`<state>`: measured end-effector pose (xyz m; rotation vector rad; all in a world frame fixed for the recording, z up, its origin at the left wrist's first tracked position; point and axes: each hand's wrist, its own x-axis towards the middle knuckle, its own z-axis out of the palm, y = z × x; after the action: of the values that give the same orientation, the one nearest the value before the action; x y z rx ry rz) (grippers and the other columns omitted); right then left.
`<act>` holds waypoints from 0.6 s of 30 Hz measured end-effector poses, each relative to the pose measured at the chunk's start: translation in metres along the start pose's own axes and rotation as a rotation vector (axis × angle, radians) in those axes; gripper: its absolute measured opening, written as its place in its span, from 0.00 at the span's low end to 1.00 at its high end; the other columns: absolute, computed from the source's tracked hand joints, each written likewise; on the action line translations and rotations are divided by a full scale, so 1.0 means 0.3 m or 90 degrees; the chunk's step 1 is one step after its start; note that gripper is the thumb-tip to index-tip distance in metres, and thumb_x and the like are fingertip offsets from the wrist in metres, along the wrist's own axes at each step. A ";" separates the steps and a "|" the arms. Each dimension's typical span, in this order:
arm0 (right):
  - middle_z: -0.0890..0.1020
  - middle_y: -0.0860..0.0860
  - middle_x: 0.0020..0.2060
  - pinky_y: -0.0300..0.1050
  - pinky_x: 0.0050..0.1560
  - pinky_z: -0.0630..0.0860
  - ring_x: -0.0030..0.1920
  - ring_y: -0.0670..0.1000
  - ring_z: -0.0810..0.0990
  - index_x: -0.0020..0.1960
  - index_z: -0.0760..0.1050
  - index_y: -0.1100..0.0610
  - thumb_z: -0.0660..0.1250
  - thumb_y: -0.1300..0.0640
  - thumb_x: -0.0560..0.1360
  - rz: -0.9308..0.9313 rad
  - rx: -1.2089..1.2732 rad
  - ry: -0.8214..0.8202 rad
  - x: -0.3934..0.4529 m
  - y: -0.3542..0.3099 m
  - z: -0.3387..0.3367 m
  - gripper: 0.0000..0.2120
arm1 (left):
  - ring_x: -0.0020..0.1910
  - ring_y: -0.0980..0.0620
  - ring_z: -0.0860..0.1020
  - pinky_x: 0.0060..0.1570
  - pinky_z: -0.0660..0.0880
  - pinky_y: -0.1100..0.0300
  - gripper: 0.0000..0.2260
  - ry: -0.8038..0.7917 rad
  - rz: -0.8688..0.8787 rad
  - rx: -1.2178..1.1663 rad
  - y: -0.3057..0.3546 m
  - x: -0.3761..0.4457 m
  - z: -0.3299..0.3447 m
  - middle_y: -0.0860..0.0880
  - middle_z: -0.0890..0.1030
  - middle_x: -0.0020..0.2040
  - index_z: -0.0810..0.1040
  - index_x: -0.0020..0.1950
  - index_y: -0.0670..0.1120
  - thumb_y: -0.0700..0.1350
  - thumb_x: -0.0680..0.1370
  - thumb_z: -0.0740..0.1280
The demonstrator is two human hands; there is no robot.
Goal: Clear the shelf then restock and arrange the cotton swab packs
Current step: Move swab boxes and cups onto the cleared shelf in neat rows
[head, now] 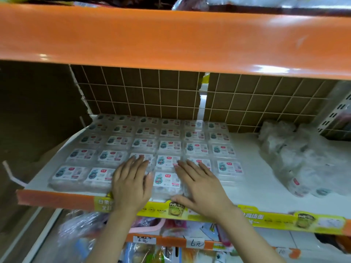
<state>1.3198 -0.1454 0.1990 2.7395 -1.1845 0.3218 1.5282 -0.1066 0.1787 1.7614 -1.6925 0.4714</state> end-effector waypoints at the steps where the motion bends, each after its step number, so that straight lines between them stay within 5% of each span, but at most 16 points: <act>1: 0.74 0.51 0.66 0.56 0.65 0.69 0.66 0.53 0.73 0.68 0.70 0.55 0.51 0.31 0.73 0.001 -0.003 -0.002 0.000 -0.002 -0.004 0.35 | 0.57 0.44 0.75 0.59 0.65 0.50 0.28 0.004 0.004 -0.001 0.000 0.001 -0.002 0.43 0.82 0.54 0.81 0.54 0.38 0.53 0.82 0.46; 11: 0.75 0.51 0.65 0.51 0.69 0.61 0.67 0.52 0.72 0.69 0.70 0.57 0.47 0.33 0.76 0.012 0.006 0.012 -0.021 0.027 -0.047 0.35 | 0.56 0.44 0.77 0.57 0.67 0.49 0.25 0.017 0.005 -0.029 0.050 0.013 -0.030 0.43 0.82 0.55 0.82 0.50 0.39 0.52 0.82 0.49; 14: 0.76 0.53 0.65 0.56 0.68 0.58 0.67 0.54 0.72 0.68 0.71 0.59 0.46 0.37 0.79 0.053 0.073 0.028 -0.047 0.075 -0.070 0.32 | 0.56 0.44 0.78 0.57 0.67 0.50 0.21 0.040 0.015 -0.054 0.126 0.050 -0.027 0.43 0.81 0.55 0.82 0.50 0.39 0.49 0.80 0.53; 18: 0.76 0.55 0.64 0.47 0.71 0.54 0.67 0.55 0.72 0.67 0.71 0.60 0.47 0.41 0.79 0.080 0.087 0.083 -0.110 0.199 -0.121 0.30 | 0.55 0.44 0.78 0.54 0.69 0.51 0.15 0.083 0.047 -0.061 0.283 0.110 0.005 0.43 0.82 0.54 0.82 0.46 0.41 0.46 0.77 0.58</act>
<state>1.2491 -0.1552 0.2283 2.7122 -1.3475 0.6077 1.4483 -0.1292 0.2161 1.5699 -1.6650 0.5167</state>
